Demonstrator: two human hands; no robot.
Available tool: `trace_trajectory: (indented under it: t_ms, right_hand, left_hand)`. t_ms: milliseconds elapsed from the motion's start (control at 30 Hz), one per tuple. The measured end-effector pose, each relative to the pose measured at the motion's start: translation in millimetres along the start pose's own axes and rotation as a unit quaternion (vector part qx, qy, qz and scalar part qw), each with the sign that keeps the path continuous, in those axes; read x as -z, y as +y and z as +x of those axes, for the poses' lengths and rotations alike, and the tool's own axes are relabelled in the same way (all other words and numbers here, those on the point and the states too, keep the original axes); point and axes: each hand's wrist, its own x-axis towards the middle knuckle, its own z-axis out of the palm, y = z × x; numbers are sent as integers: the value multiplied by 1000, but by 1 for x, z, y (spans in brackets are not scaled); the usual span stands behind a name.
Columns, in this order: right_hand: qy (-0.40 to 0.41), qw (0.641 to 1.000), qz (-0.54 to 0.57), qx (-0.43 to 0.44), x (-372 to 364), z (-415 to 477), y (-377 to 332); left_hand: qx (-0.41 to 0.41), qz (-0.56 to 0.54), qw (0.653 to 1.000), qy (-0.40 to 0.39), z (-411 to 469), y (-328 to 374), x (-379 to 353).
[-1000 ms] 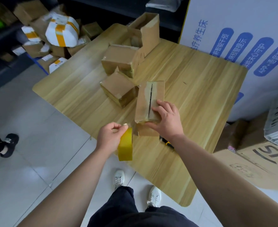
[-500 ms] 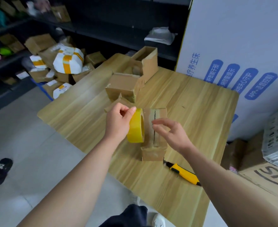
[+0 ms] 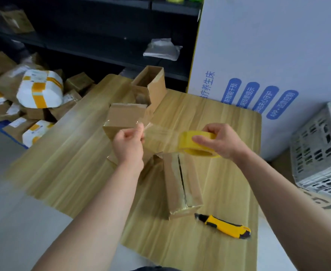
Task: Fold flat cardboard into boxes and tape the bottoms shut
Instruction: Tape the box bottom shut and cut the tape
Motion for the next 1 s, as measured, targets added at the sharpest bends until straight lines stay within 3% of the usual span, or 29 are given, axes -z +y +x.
trace_trajectory:
  t_ms: [100,200,400,600,1000]
  right_hand:
    - [8,998,-46,-34,17,11,11]
    - [-8,993,-112,-45,23,22,21]
    - [-51,975,-211,-45,29,43,37]
    - [-93,966,-239,-33,27,64,44]
    - [-131,960,-242,-40,14,84,66]
  left_hand:
    - [114,-82,990,-24,-4,-17,-2]
    - [170,-49,984,-37,-2,-37,-7]
    - [196,5,979,-49,-8,-62,-20]
    - [199,40,979,22,-14,-80,-26]
    - [177,86,980,43,-3,-103,-27]
